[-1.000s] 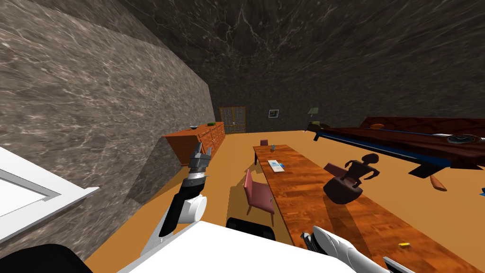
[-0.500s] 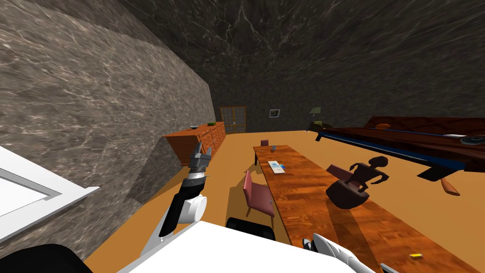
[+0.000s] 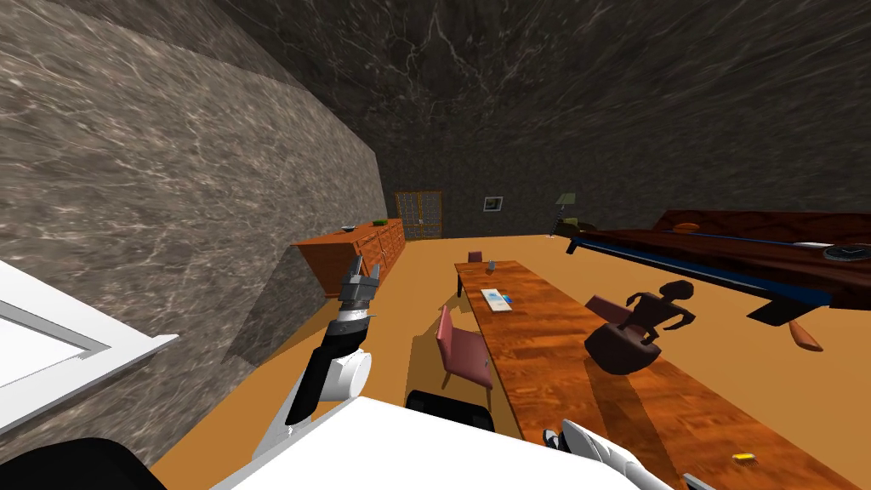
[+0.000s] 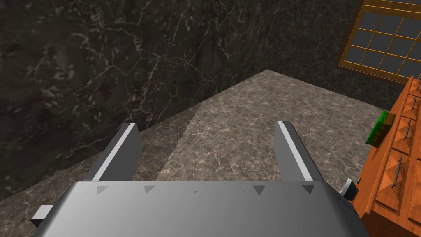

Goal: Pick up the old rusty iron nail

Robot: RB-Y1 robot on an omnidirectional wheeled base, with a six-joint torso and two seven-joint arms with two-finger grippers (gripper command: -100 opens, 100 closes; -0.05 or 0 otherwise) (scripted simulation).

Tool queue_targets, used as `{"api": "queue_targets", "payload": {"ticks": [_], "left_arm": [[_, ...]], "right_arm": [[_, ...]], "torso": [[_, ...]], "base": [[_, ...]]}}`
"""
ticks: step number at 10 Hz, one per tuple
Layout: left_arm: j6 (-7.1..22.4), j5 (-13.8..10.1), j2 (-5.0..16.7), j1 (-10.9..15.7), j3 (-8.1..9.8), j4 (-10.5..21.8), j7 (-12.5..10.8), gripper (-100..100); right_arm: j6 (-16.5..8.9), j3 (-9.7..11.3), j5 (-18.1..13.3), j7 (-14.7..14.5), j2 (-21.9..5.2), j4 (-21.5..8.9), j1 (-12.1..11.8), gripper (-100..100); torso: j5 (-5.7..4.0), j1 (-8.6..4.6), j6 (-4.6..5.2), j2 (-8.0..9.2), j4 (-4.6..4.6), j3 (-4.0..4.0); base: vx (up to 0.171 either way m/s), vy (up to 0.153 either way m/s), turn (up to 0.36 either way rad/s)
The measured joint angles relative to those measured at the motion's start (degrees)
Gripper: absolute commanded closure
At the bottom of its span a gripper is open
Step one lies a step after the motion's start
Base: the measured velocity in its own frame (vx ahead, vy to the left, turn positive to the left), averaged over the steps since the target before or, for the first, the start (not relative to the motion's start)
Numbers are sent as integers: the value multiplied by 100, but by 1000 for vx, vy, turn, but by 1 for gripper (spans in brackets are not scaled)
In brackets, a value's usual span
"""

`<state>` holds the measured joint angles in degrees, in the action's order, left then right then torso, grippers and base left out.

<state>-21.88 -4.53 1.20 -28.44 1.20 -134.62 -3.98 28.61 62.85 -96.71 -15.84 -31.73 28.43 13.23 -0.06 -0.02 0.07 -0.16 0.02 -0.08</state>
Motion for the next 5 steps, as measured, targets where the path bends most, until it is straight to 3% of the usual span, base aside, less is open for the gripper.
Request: {"api": "queue_targets", "payload": {"ticks": [1, 2, 3, 4, 5], "left_arm": [[0, 0, 0, 0, 0, 0, 0, 0], [0, 0, -1, 1, -1, 0, 0, 0], [0, 0, 0, 0, 0, 0, 0, 0], [0, 0, 0, 0, 0, 0, 0, 0], [0, 0, 0, 0, 0, 0, 0, 0]], "right_arm": [[115, -208, 268, -420, 163, -444, 167, 100], [176, -115, 125, -337, -7, -262, 178, 100], [193, -27, -2, -56, -170, 13, 147, 100], [286, -53, 17, 8, -245, 113, 226, 100], [311, -62, 24, 8, -253, 120, 242, 0]], "torso": [[2, 14, -2, 9, 4, 6], [7, 17, 2, 19, 2, 10], [2, 8, -3, 15, 4, 9], [1, 8, -7, 15, 7, 10], [-2, 3, -5, 10, 3, 7]], "base": [[-57, 60, -20], [-34, 20, -2], [-49, 20, -47], [-23, 13, -7], [0, 0, 0]]}}
